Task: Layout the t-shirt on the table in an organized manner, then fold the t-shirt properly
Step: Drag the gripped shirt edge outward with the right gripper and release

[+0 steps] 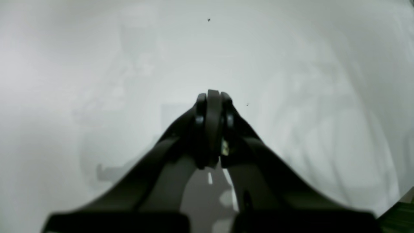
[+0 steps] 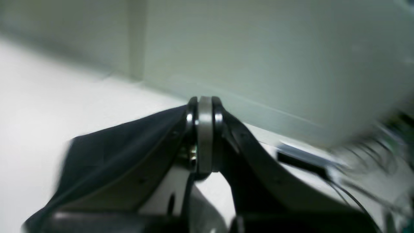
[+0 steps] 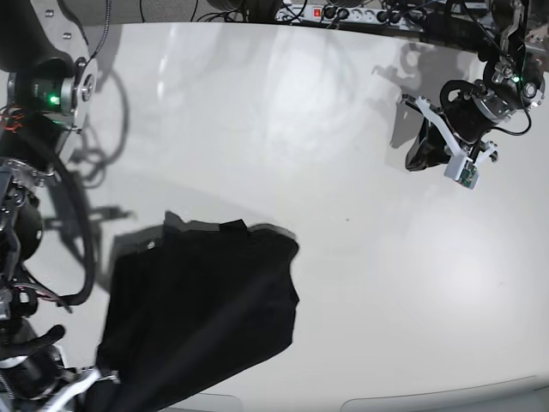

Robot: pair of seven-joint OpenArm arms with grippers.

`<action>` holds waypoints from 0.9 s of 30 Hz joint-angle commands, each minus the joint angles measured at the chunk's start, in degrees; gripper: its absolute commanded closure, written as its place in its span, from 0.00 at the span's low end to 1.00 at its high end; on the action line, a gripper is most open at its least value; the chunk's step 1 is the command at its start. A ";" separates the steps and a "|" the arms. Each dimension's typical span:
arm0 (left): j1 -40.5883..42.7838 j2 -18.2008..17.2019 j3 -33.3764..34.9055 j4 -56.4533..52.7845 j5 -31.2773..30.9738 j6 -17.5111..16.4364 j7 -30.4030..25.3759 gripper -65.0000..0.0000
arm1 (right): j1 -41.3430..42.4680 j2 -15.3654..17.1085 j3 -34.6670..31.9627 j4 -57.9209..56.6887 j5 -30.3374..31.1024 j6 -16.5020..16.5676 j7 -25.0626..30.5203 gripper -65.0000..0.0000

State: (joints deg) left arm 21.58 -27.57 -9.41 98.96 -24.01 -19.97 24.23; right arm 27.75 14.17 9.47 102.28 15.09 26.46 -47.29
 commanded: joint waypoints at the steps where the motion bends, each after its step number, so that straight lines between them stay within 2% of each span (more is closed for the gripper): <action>1: -0.11 -0.70 -0.37 0.92 -0.50 -0.02 -1.27 1.00 | 1.49 0.63 0.22 -1.20 0.76 0.74 1.31 1.00; 4: -0.20 -0.68 -0.37 0.92 -0.61 -0.20 -1.44 1.00 | 1.49 1.57 0.28 -8.48 0.48 2.16 3.91 1.00; 8: -0.15 -0.70 -0.37 0.92 -0.74 -3.50 -1.46 1.00 | 1.66 1.90 0.28 -21.29 -3.39 3.91 8.35 1.00; 14: 0.02 -0.70 -0.37 0.94 -0.72 -4.07 -1.31 1.00 | 2.12 1.88 0.28 -33.38 -6.25 3.78 9.14 1.00; 16: 0.17 -0.68 -0.37 0.94 -0.72 -4.07 -1.33 1.00 | 2.14 1.88 0.28 -33.90 -8.37 1.11 9.14 1.00; 20: 0.17 -0.68 -0.37 0.94 -0.72 -4.09 -1.31 1.00 | 2.86 1.97 0.28 -33.88 -14.27 -6.21 9.09 1.00; 22: 0.33 -0.70 -0.37 0.92 -0.72 -4.07 -1.31 1.00 | 3.41 2.12 0.28 -33.88 -15.41 -8.44 8.37 1.00; 23: 0.37 -0.68 -0.37 0.94 -0.70 -4.09 -1.29 1.00 | 3.56 2.32 0.28 -33.88 -15.37 -9.11 7.58 0.96; 25: 0.50 -0.68 -0.37 0.94 -0.70 -4.09 -1.29 1.00 | 3.74 2.62 0.28 -33.88 -15.41 -10.14 6.54 0.68; 27: 0.48 -0.70 -0.37 0.92 -0.70 -4.09 -1.29 1.00 | 3.72 3.74 0.28 -33.88 -15.34 -13.11 5.66 0.44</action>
State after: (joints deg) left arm 22.22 -27.57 -9.41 98.96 -24.03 -23.68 24.05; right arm 29.56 16.60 9.50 67.46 -0.05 13.30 -42.70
